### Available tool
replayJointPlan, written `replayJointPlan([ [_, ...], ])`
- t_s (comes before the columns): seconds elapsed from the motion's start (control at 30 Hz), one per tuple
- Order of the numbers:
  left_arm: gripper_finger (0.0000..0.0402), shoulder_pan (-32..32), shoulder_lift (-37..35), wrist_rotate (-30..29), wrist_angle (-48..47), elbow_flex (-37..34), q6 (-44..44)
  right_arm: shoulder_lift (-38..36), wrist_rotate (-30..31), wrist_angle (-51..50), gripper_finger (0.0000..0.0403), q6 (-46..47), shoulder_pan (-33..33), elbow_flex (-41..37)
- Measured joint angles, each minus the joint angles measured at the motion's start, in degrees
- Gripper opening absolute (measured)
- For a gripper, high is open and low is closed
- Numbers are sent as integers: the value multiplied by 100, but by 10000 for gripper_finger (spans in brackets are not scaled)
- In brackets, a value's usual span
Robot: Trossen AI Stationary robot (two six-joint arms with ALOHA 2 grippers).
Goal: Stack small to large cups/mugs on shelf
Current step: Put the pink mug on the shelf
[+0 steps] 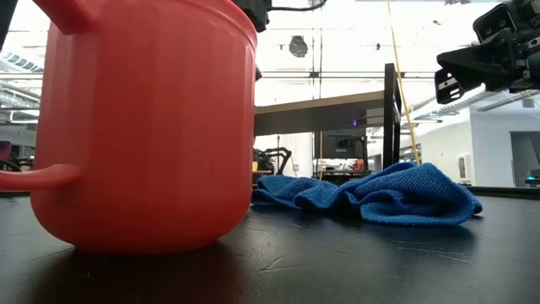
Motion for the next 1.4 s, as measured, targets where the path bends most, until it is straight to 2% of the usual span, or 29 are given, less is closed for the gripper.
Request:
replayJointPlan([
  [0.27,195,-13,258,2,124,-3,65,73,-2,0,0,0,0,0],
  [0.97,190,20,194,-55,232,6,151,181,-4,26,0,0,2,0],
  [1.17,143,20,196,-56,252,6,120,181,-3,31,0,0,0,-1],
  [1.4,56,20,210,-160,276,-1,103,181,-4,37,0,0,2,0],
])
